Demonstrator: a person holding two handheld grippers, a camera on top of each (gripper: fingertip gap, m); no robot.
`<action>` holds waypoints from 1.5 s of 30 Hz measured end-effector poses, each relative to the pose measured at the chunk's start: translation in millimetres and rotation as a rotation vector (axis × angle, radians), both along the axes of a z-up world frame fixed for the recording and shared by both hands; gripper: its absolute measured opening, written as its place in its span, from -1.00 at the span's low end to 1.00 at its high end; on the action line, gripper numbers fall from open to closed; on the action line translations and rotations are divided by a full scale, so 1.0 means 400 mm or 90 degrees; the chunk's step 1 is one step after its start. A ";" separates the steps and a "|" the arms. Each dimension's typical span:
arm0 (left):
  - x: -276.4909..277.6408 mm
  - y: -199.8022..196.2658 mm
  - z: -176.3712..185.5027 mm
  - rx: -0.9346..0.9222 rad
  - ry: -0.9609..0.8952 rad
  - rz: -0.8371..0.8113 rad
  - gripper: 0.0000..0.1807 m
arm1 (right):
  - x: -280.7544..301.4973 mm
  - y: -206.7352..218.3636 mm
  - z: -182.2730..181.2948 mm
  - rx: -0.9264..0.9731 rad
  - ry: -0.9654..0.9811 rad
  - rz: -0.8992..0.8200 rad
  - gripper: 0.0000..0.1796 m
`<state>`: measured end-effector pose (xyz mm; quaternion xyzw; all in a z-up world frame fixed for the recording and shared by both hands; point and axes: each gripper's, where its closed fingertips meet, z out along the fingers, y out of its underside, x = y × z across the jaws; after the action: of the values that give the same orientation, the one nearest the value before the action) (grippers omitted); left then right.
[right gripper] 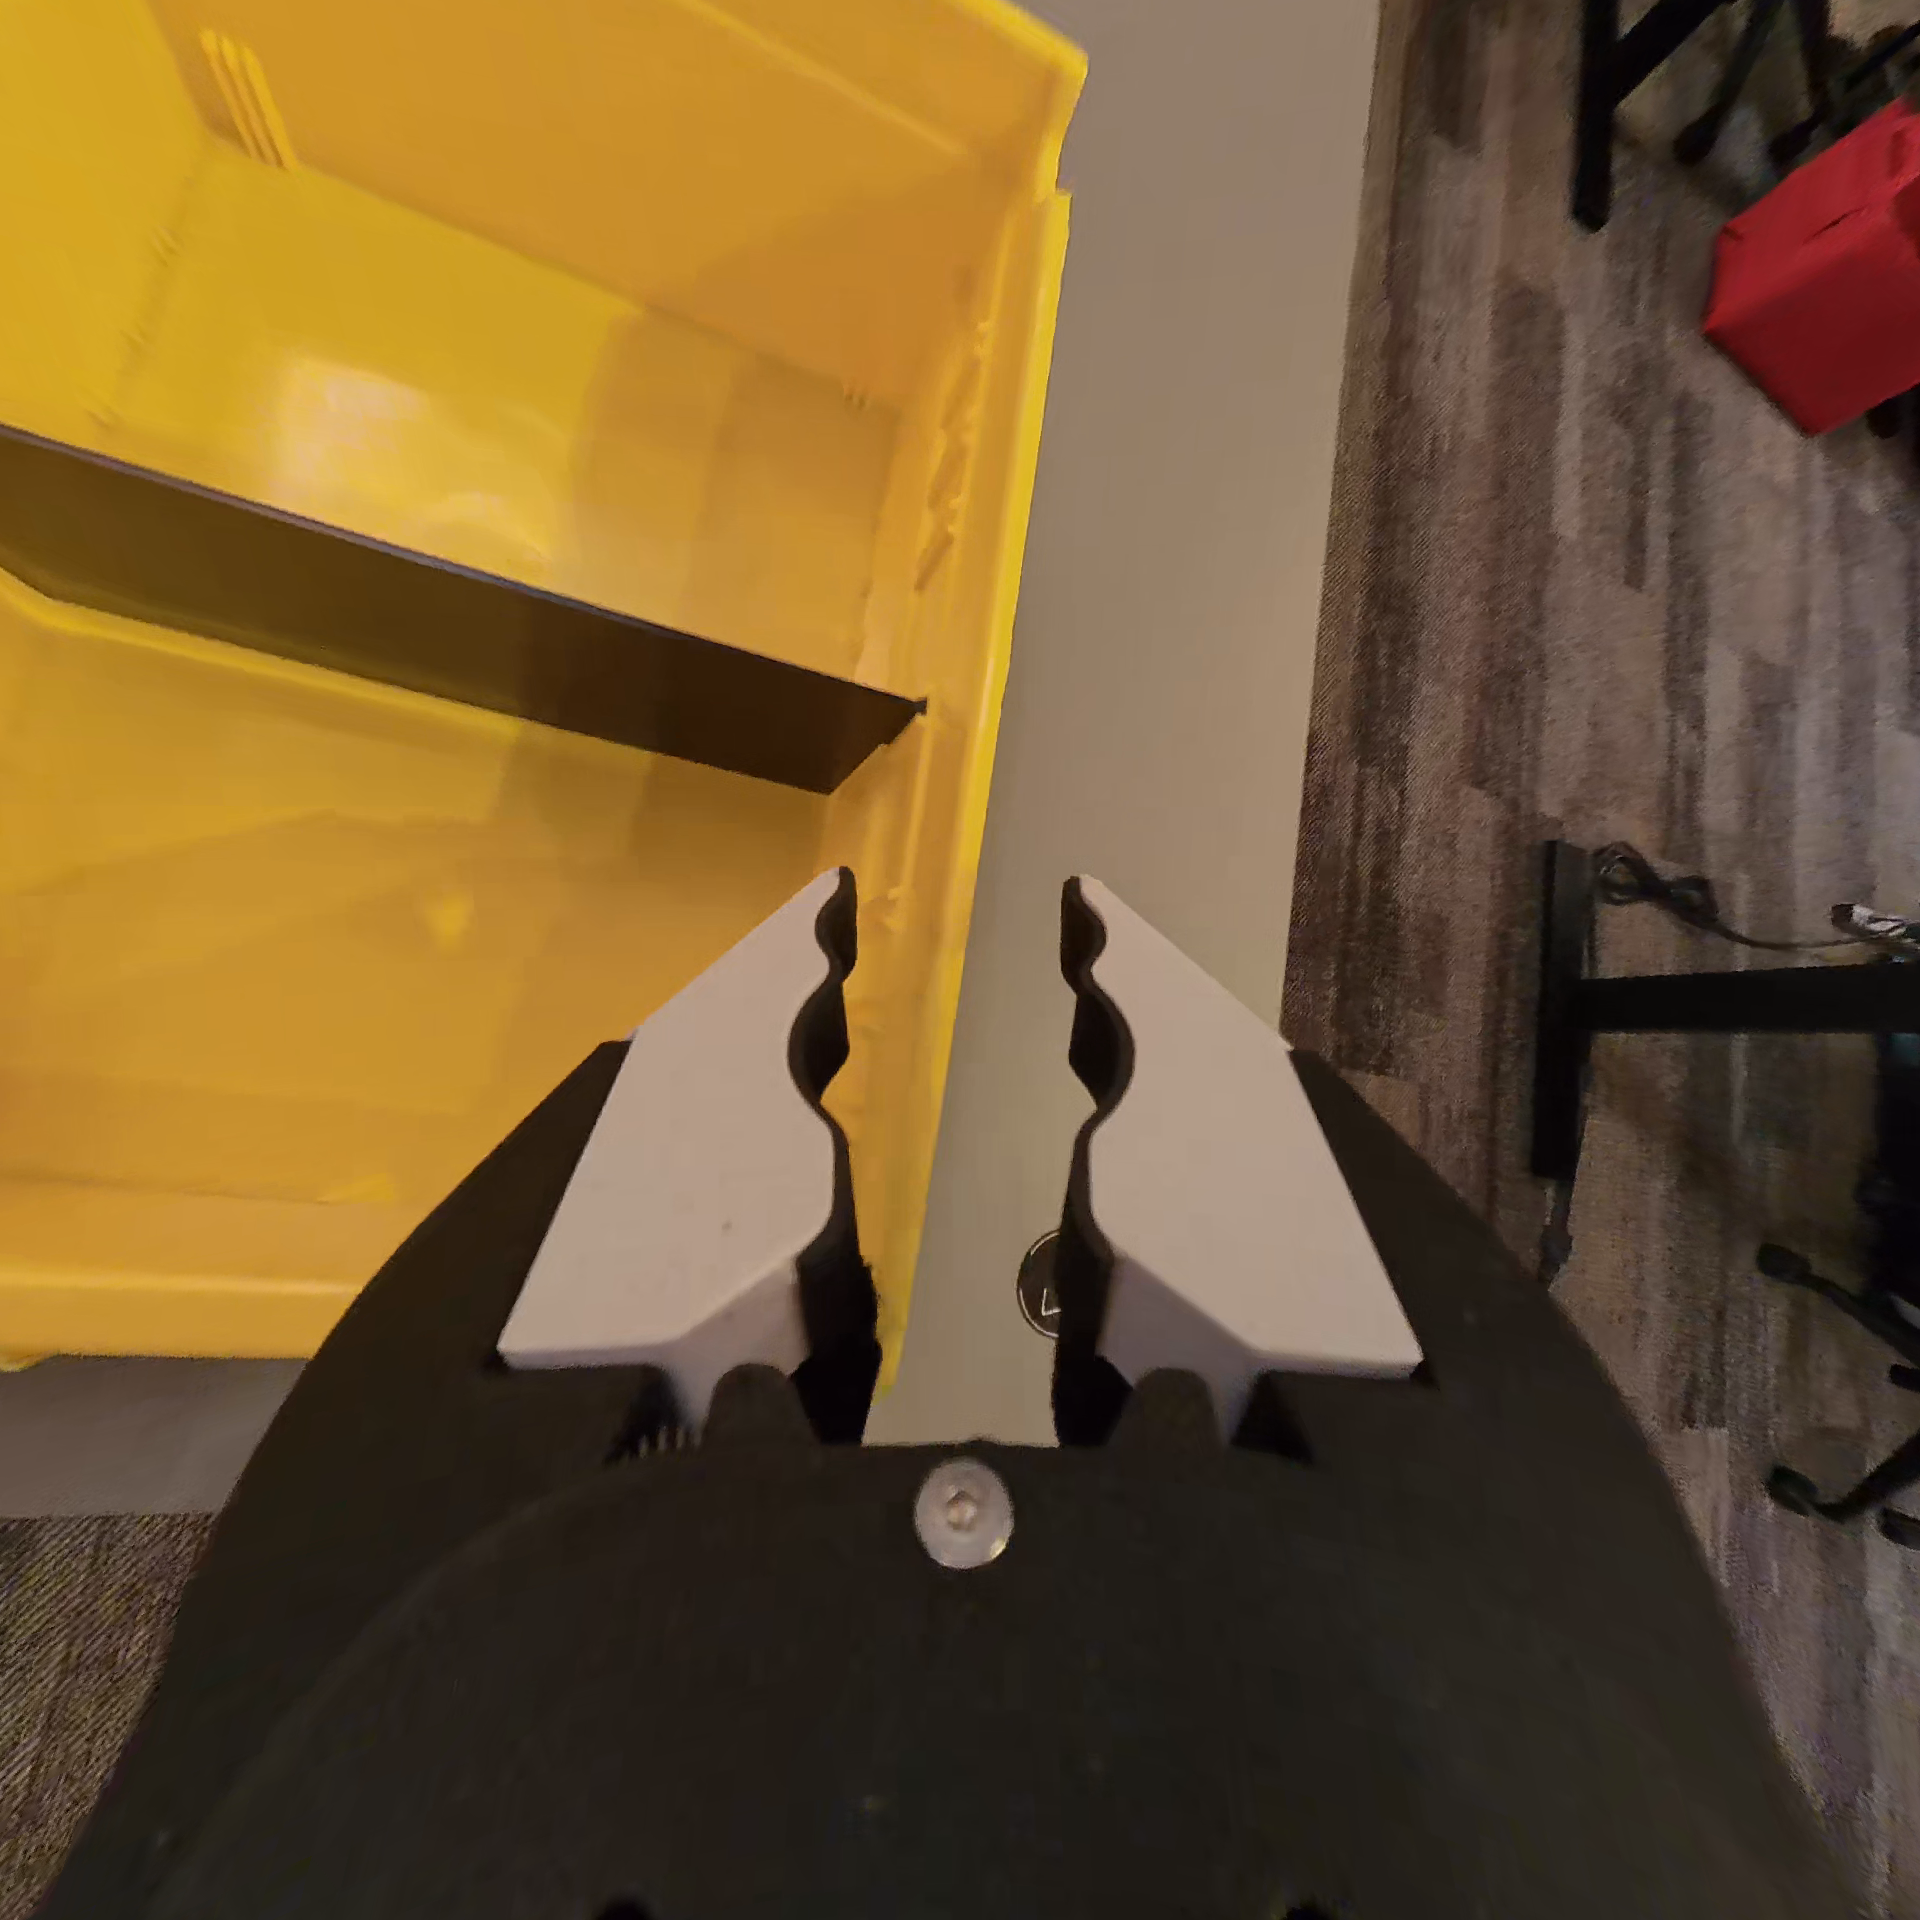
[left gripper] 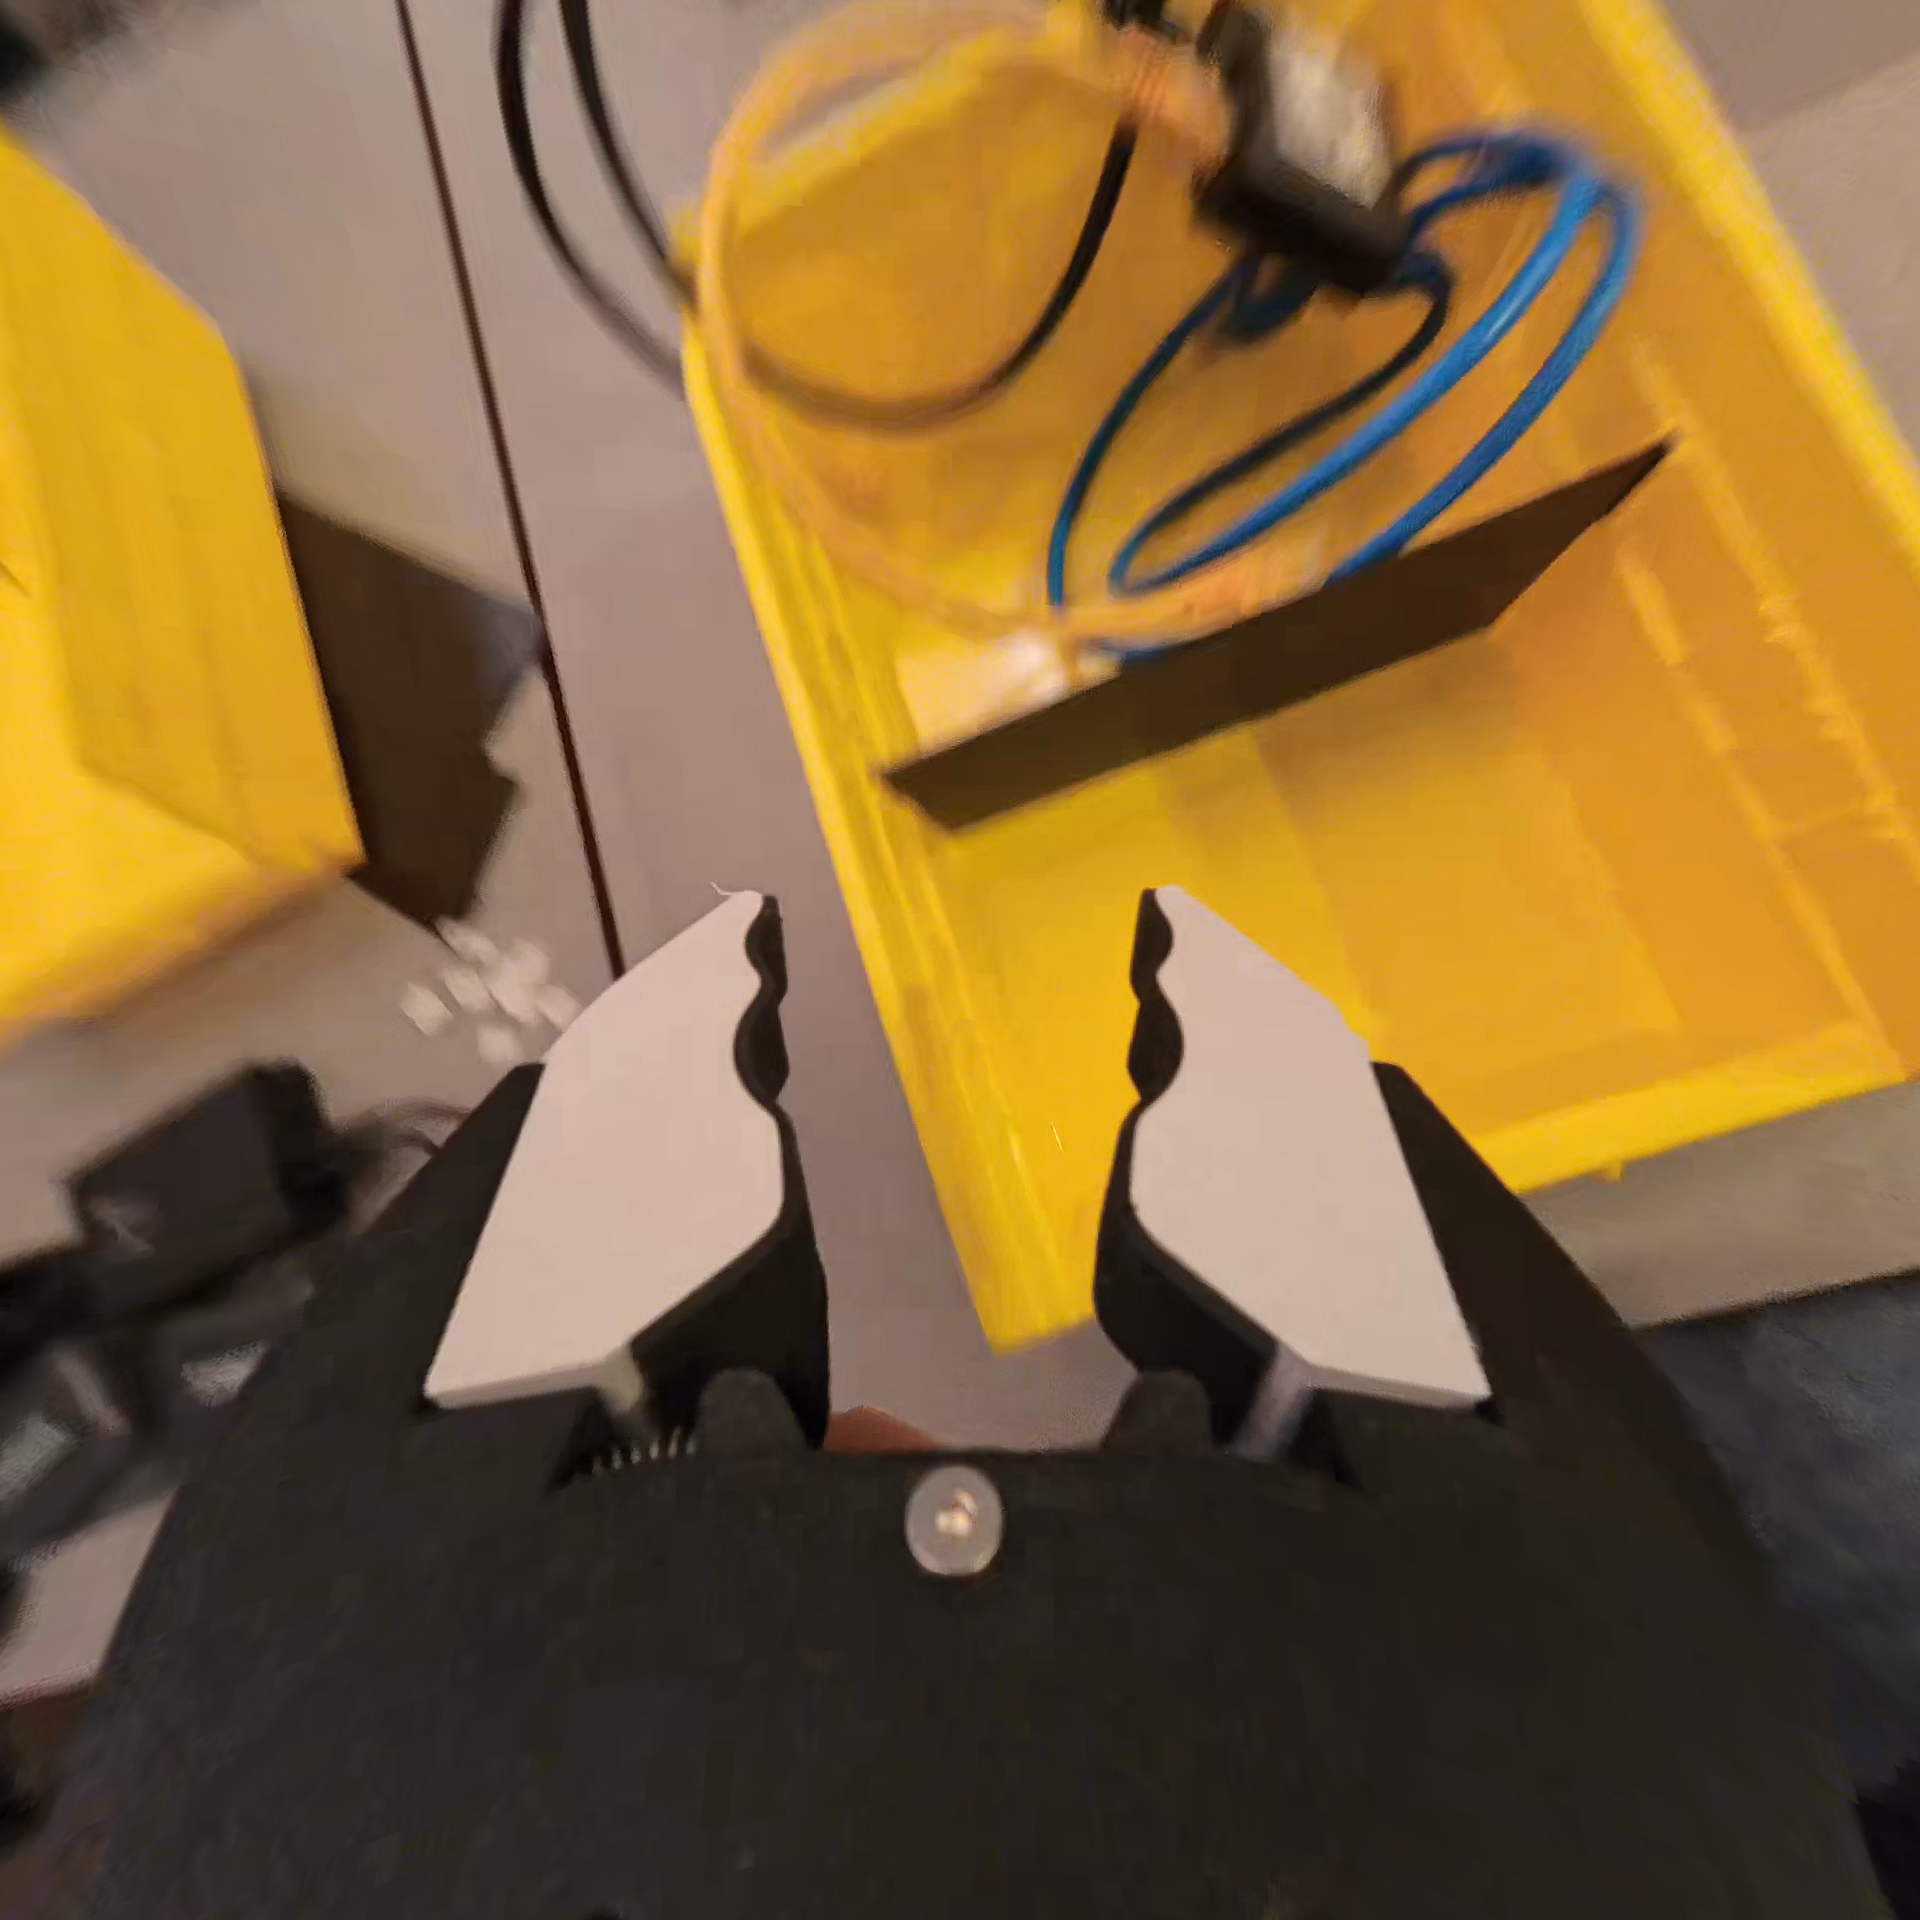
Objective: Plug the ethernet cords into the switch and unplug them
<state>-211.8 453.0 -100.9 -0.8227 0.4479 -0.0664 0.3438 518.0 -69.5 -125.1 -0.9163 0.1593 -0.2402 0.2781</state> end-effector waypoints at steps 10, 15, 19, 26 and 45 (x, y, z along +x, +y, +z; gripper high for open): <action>0.329 0.078 0.051 0.338 0.343 -0.343 -0.34 | -0.089 0.087 0.104 0.060 -0.094 0.068 -0.60; 0.400 0.112 -0.010 0.382 0.438 -0.468 -0.42 | -0.129 0.123 0.105 0.051 -0.115 0.112 -0.61; 0.420 0.138 -0.045 0.414 0.503 -0.519 -0.41 | -0.139 0.138 0.112 0.060 -0.126 0.124 -0.62; 0.440 0.200 -0.091 0.465 0.580 -0.547 -0.34 | -0.153 0.161 0.102 0.066 -0.128 0.139 -0.64; 0.442 0.226 0.120 0.564 0.473 -0.462 -0.71 | -0.215 0.230 0.142 0.093 -0.163 0.202 -0.68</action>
<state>-34.8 543.5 -52.9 -0.3701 0.7688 0.2991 0.4271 431.9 22.6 -68.3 -0.8692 -0.0066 -0.2961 0.3959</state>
